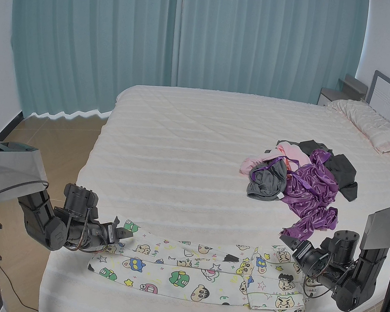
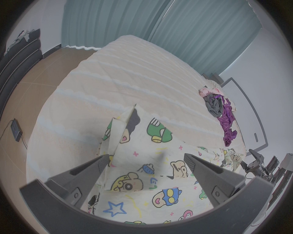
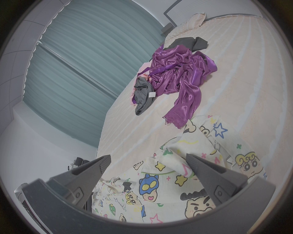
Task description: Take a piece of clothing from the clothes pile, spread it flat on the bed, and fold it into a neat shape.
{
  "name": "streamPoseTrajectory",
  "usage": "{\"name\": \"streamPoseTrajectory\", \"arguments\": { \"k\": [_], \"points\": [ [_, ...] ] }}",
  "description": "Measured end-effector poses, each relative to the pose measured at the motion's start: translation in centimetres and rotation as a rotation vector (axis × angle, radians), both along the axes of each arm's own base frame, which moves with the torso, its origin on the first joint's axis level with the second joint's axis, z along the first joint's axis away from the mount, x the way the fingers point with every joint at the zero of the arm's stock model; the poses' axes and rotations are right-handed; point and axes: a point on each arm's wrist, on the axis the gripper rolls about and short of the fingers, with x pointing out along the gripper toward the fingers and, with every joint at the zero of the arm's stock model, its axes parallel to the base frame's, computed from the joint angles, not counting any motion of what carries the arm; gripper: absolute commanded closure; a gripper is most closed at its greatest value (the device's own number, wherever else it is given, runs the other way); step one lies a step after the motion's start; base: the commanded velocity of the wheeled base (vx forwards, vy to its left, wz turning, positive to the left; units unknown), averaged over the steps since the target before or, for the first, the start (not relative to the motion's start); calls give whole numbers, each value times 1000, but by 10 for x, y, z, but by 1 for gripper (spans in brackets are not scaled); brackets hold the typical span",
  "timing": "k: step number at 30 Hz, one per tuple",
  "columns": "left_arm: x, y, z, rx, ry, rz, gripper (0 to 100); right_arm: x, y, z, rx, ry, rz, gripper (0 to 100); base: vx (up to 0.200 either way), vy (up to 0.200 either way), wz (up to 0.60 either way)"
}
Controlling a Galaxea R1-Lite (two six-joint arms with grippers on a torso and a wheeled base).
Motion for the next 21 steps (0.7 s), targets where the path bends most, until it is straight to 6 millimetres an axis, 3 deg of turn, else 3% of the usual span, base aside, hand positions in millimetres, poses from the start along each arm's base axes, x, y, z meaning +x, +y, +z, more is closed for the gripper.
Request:
{"name": "streamPoseTrajectory", "arguments": {
  "k": [8,9,21],
  "points": [
    [-7,-1,-3,5,22,-7,0,0,0,0,0,0,0,0,0,0,0],
    [-7,-2,-3,5,23,-10,100,0,0,0,0,0,0,0,0,0,0],
    [-7,-5,-2,7,21,-17,100,0,0,0,0,1,0,0,0,0,0]
  ]
}}
